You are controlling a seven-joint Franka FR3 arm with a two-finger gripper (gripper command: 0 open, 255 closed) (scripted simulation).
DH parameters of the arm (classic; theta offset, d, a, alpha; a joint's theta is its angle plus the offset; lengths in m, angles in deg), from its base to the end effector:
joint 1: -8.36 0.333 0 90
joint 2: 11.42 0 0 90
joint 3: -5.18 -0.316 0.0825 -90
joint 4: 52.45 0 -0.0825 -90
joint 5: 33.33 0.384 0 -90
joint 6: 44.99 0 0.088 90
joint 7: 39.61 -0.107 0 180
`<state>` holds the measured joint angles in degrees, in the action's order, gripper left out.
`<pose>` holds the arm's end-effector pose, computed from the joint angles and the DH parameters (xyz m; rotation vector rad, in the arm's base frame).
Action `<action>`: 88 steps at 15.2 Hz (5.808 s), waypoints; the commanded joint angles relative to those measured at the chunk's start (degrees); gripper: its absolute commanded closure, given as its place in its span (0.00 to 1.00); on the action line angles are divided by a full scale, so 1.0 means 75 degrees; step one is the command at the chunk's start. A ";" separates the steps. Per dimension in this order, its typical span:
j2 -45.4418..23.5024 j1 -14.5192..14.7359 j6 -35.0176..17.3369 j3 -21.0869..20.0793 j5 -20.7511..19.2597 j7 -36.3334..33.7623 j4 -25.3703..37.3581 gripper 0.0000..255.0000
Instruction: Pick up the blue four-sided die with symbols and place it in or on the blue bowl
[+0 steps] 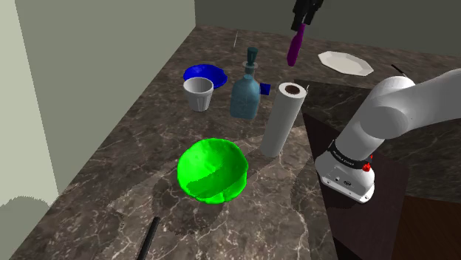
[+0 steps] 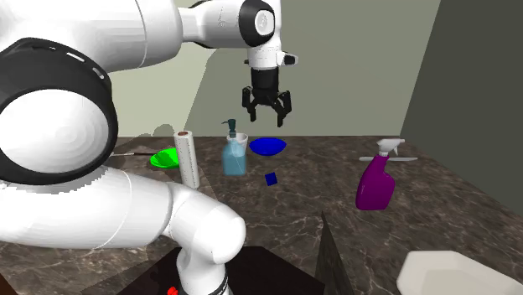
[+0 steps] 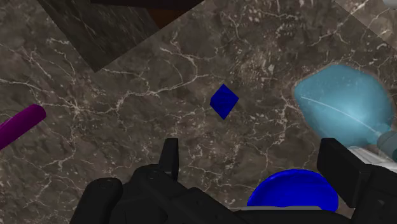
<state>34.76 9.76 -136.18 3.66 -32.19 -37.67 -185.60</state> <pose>0.3033 0.0205 0.6136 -3.1360 -0.1219 -0.1153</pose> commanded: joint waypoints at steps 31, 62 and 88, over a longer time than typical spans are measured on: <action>-0.2862 -0.0056 -0.5048 -0.0341 0.0288 -0.0515 -0.2756 0.00; -0.1977 -0.0069 -0.2801 -0.0272 0.0238 -0.0542 -0.1394 1.00; -0.7156 0.0526 -0.2490 -0.1453 -0.0259 -0.2558 0.4098 1.00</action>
<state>-18.47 13.64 -154.18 -7.21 -34.03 -56.71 -154.65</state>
